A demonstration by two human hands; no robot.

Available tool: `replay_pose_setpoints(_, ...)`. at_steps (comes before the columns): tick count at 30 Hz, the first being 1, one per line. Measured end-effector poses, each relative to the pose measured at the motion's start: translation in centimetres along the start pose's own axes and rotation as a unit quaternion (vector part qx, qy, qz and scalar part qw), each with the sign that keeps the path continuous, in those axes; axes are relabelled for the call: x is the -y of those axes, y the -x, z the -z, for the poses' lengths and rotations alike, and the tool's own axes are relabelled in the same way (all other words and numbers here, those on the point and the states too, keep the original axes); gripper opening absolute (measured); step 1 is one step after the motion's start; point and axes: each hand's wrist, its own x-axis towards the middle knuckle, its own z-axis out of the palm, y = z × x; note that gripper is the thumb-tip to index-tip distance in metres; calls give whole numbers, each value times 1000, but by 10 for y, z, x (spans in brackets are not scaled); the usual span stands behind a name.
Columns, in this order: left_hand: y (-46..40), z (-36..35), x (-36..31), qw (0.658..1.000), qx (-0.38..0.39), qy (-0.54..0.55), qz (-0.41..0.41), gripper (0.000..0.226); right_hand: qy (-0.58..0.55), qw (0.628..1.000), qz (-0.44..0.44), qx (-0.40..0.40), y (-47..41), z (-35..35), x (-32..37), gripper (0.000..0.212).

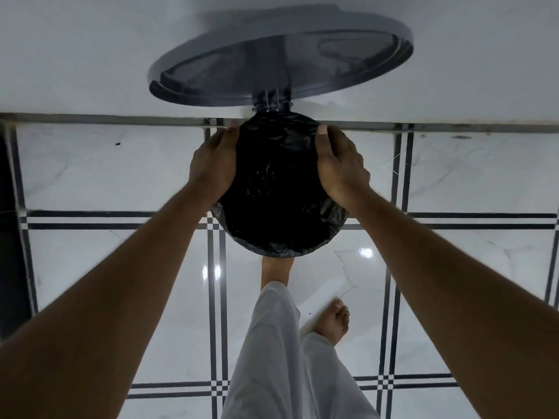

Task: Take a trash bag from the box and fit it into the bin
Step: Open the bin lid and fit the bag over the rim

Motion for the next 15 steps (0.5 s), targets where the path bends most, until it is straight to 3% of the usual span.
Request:
replay_pose_setpoints(4,-17,6,-4,999,7,13,36,69,2,999,-52,10,-19,4,7,74)
replay_pose_setpoints(8,-11,7,2,997,-48,59,2,46,-31,993,12,-114,-10,6,3,59)
replay_pose_setpoints(10,5,1,11,997,-64,-50,-15,50,-9,996,19,-92,-4,0,-3,56)
replay_pose_setpoints(11,15,-5,19,987,-111,-113,-43,52,-7,997,17,-70,-1,-4,-7,57)
replay_pose_setpoints(13,43,-15,27,948,-217,-152,-175,41,-26,999,11,-44,0,-9,-12,58)
replay_pose_setpoints(14,56,-23,30,933,-206,-152,-253,33,-38,999,3,-38,0,-10,-13,59)
replay_pose_setpoints(15,63,-33,41,924,-147,-156,-317,29,-47,998,-6,-35,-1,-12,-13,59)
